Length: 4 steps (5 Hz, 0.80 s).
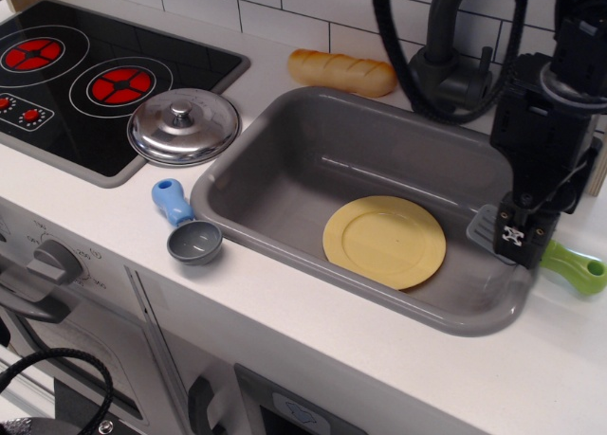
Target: Put spatula on plate sink
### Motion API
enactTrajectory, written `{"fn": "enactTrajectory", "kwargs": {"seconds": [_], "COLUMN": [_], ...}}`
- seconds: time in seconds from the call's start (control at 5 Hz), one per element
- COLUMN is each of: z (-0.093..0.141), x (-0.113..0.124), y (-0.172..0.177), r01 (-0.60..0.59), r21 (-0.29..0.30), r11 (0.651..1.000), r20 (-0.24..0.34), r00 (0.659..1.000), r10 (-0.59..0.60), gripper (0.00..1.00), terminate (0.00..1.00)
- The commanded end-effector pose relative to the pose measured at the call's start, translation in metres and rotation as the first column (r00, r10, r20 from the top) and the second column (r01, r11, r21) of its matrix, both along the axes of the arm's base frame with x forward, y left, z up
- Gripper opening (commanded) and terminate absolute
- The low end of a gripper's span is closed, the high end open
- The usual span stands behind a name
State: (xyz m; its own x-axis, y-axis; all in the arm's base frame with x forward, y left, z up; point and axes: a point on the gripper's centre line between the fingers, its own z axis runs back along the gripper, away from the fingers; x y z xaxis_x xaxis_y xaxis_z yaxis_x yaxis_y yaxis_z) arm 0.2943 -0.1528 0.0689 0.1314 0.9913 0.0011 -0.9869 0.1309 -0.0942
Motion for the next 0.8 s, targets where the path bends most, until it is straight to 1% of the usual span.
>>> {"fn": "enactTrajectory", "kwargs": {"seconds": [0.0,0.2,0.4,0.6], "z": [-0.003,-0.004,-0.008,-0.014], "x": [0.012,0.011,0.012,0.01], "y": [-0.001,-0.007,-0.009,-0.007], "r01": [-0.013,-0.014,-0.008,-0.01], "r21": [-0.006,-0.008,-0.005,0.006], "r11": [1.0,1.0,1.0,1.0], "r20": [0.023,0.02,0.02,0.02], "r00": [1.0,1.0,1.0,1.0], "r10": [0.013,0.014,0.008,0.009], "gripper": [1.0,1.0,0.0,0.0], "terminate": [0.0,0.0,0.0,0.0]}}
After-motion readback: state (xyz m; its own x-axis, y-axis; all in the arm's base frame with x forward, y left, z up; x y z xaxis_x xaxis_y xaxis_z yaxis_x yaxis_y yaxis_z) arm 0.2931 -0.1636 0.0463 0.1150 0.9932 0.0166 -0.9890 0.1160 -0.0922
